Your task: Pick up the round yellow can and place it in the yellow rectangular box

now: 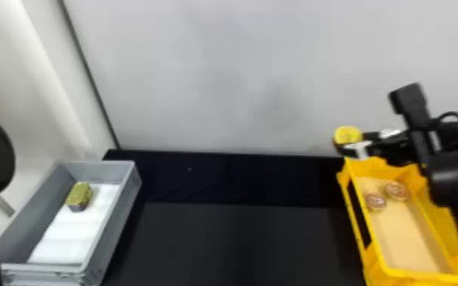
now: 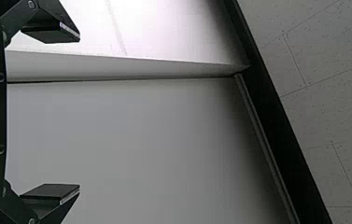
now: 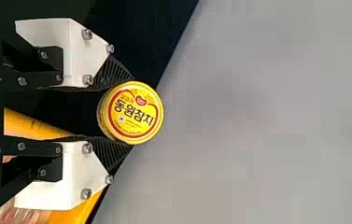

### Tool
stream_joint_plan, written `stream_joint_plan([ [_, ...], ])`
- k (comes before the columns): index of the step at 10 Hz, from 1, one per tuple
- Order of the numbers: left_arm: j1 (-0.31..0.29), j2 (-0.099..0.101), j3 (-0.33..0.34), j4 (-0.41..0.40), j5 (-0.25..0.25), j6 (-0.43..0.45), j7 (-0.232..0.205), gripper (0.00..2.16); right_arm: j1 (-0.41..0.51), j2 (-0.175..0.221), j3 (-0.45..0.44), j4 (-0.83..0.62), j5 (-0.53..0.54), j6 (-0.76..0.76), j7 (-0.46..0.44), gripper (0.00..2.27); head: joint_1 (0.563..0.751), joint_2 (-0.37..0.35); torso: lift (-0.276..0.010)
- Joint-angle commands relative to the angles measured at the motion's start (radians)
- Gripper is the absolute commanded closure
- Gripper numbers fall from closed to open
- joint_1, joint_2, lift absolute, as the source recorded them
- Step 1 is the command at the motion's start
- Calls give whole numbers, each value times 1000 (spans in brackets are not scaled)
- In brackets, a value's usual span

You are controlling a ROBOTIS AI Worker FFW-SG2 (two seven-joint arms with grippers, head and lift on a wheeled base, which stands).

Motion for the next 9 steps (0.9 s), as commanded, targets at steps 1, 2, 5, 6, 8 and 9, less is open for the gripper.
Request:
stream_joint_plan([
  [1, -4, 6, 2, -6, 0, 7, -1, 140, 16, -39, -94, 2, 59, -1, -6, 803, 663, 54, -3],
  [2, -4, 6, 2, -6, 0, 9, -1, 140, 35, -51, -134, 5, 72, -7, -6, 803, 663, 54, -3],
  [5, -4, 6, 6, -9, -3, 12, -1, 140, 82, -68, -235, 64, 85, -27, -11, 803, 663, 54, -3],
  [6, -4, 8, 6, -9, -3, 12, -2, 140, 96, -68, -272, 91, 83, -38, -17, 803, 663, 54, -3],
  [8, -4, 6, 6, -9, -5, 13, -2, 140, 107, -71, -310, 174, 48, -86, -17, 803, 663, 54, -3],
  [9, -6, 8, 6, -9, -5, 13, -4, 140, 111, -74, -312, 226, 14, -103, -34, 803, 663, 54, -3],
])
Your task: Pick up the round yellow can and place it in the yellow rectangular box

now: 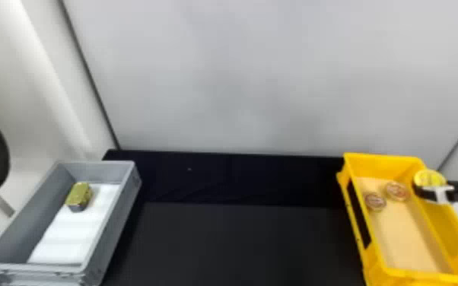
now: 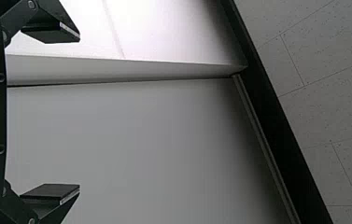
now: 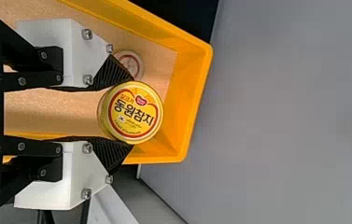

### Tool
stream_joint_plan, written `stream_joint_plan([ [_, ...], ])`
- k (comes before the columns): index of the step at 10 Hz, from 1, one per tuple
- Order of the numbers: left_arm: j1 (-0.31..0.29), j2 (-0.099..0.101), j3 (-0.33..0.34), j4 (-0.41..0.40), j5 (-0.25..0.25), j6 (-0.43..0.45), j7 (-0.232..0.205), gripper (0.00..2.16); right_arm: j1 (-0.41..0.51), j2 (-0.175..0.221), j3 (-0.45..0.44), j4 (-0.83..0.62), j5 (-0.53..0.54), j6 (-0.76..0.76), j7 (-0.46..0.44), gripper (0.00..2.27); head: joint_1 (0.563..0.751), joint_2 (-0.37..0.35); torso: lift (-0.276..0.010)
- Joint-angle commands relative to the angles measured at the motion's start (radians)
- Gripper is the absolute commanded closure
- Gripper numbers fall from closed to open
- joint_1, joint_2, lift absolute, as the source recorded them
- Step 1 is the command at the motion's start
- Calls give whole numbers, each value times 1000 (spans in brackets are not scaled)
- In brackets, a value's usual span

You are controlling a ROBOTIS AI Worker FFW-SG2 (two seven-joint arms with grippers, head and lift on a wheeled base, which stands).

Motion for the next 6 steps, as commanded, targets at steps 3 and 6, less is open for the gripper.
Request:
stream_joint_plan([
  [3, -1, -1, -2, 0, -1, 0, -1, 140, 8, -4, 14, 235, -191, -87, -99, 803, 663, 54, -3],
  [6, -1, -2, -2, 0, -1, -1, -3, 140, 21, -2, 21, 315, -223, -84, -110, 803, 663, 54, -3],
])
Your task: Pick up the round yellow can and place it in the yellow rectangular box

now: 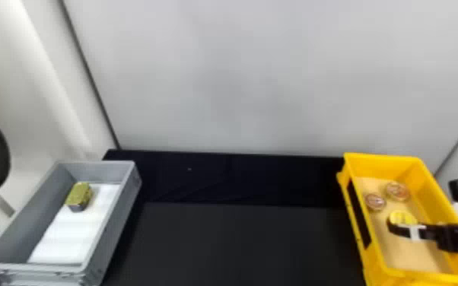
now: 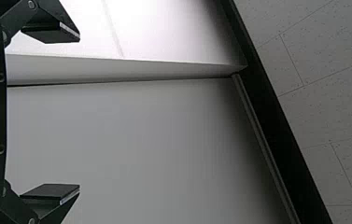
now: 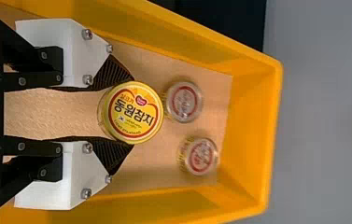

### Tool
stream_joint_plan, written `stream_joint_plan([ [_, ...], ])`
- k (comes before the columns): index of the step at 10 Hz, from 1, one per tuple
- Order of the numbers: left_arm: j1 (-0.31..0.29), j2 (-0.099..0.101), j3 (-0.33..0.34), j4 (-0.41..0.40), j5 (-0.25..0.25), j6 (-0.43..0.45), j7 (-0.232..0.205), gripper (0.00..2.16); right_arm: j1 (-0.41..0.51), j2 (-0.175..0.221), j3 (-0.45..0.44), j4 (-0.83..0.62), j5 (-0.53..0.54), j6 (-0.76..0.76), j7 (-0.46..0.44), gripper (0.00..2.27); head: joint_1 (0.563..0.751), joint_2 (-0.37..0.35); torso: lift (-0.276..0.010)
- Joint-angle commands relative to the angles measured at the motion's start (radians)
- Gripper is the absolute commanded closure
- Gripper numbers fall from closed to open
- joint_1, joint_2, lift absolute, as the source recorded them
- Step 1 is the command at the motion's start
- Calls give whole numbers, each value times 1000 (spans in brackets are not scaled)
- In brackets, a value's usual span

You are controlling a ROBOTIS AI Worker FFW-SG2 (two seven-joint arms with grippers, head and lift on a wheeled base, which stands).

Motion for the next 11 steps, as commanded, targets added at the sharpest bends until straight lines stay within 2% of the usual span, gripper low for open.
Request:
stream_joint_plan([
  [1, -1, -1, 0, 0, 0, 0, -1, 140, 8, 0, 0, 48, -17, 6, -3, 803, 663, 54, -3],
  [4, -1, 1, 0, 0, 0, 0, -1, 140, 13, 0, 3, 65, -29, 12, -3, 802, 663, 54, -3],
  [5, -1, 1, 0, 0, 0, 0, -1, 140, 13, 0, 1, 65, -34, 21, -3, 694, 663, 54, -3],
  [7, 0, -1, 0, 0, 0, 0, -1, 140, 19, -13, -9, 76, -109, 40, 13, 131, 663, 54, -3],
  [8, 0, -1, 2, 0, 0, 0, -3, 140, 27, -22, -5, 56, -117, 58, 20, 16, 663, 54, -3],
  [9, 0, 1, 5, 0, 0, 0, -3, 140, 47, -23, -8, -13, -118, 71, 14, 140, 663, 54, -3],
  [11, 2, 1, 6, 0, 0, 0, -4, 140, 68, -22, -12, -280, -131, 92, -49, 306, 663, 54, -3],
])
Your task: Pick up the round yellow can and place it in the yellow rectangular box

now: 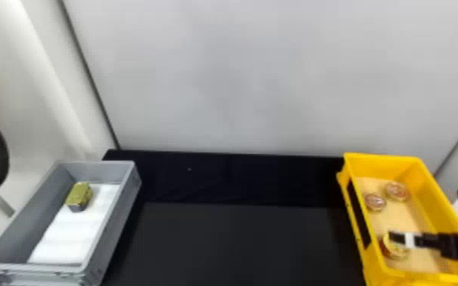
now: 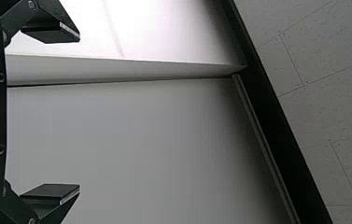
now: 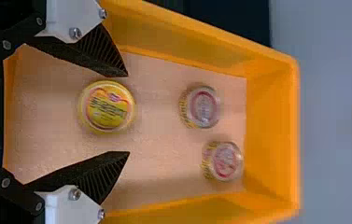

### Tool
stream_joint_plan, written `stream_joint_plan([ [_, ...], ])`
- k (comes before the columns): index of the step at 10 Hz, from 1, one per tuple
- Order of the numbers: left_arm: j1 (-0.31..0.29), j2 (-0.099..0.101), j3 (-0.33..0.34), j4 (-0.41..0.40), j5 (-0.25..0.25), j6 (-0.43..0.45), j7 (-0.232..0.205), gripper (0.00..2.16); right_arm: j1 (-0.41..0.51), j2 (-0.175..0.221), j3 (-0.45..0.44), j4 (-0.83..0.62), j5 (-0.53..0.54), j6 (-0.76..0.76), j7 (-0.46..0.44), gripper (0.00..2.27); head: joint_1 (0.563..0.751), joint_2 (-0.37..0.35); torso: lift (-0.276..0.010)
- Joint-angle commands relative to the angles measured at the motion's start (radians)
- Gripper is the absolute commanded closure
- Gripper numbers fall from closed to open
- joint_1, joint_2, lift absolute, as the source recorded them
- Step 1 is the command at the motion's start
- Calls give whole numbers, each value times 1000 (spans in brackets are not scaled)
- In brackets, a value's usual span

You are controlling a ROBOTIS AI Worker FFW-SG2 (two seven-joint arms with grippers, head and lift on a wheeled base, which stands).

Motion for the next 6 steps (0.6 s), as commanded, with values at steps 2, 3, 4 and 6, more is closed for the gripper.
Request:
stream_joint_plan([
  [2, 2, 0, 1, -2, 0, 0, -1, 140, -41, 0, 44, -461, -20, 48, -164, 325, 663, 54, -3],
  [3, 5, -1, 3, -2, 0, 0, 1, 140, -96, -4, 76, -551, -8, 68, -170, 328, 663, 54, -3],
  [4, 5, -1, 5, -2, 0, 0, 1, 140, -153, -15, 122, -633, -2, 65, -171, 331, 663, 54, -3],
  [6, 7, -3, 5, -2, -2, 2, 1, 140, -219, -1, 235, -797, 18, 134, -366, 331, 663, 54, -3],
])
